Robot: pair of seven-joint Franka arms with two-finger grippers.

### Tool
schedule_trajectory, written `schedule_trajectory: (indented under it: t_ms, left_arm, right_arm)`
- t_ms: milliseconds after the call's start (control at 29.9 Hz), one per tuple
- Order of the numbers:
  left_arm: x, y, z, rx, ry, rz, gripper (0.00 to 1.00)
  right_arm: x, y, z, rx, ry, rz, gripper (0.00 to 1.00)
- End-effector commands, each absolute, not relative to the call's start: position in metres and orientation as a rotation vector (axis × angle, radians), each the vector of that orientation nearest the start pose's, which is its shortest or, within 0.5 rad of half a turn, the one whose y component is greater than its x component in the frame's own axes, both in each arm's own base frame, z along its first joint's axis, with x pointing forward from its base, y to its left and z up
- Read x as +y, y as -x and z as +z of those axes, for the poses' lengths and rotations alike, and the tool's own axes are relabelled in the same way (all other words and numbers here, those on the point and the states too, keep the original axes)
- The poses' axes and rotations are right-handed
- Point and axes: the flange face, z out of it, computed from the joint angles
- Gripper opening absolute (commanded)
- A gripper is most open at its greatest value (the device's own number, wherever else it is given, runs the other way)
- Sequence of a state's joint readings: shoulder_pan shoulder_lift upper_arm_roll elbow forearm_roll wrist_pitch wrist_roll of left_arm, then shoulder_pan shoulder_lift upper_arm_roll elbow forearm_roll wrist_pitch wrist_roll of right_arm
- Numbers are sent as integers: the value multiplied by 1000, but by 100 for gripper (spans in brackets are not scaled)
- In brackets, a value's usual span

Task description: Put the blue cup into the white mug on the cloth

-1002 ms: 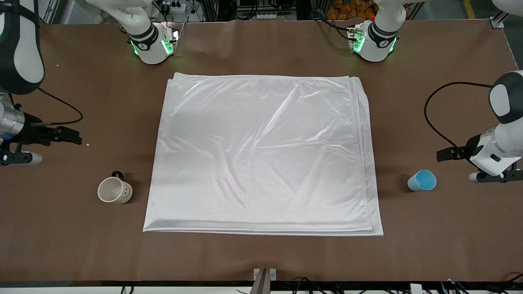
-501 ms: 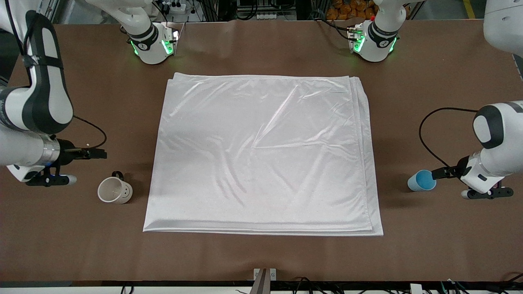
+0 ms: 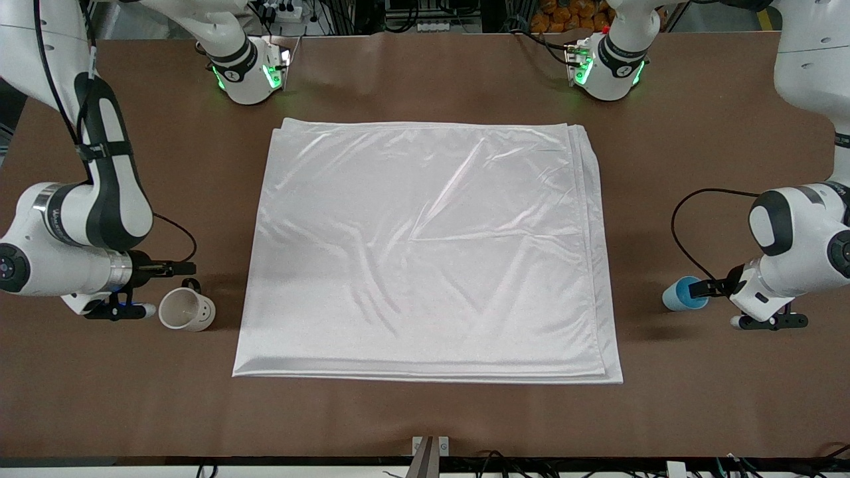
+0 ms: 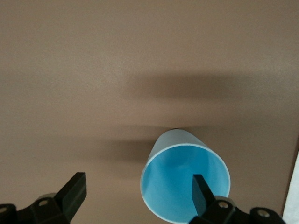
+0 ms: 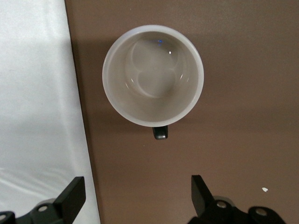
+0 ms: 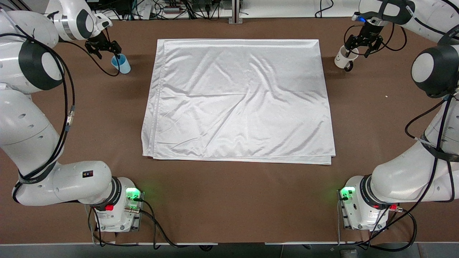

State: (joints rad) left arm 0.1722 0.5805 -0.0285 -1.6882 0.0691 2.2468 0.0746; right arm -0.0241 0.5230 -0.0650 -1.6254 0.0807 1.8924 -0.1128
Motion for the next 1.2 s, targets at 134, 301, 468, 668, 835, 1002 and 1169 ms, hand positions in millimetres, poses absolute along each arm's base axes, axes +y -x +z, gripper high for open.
schedule_trajectory:
  t_ms: [134,301,468,668,835,1002,1169]
  left_arm:
    - [108,-667,246,16,3109,35,85]
    - [104,-668,246,33,3109,32,69]
    - [106,-667,245,31,3109,35,41]
    - [108,-668,246,28,3109,13,0]
    - [108,-669,249,54,3107,2,0]
    - [108,-671,258,80,3103,-19,0]
    - [98,-674,291,101,3095,-70,0]
  right_arm:
    - [-51,-662,275,31,3049,342,100]
    - [-50,-664,259,30,3052,333,100]
    - [-51,-665,251,31,3054,334,100]
    - [-49,-667,241,29,3060,311,100]
    - [-50,-669,234,30,3065,293,100]
    - [-48,-671,230,25,3071,273,100]
    - [-47,-674,230,22,3079,239,100]
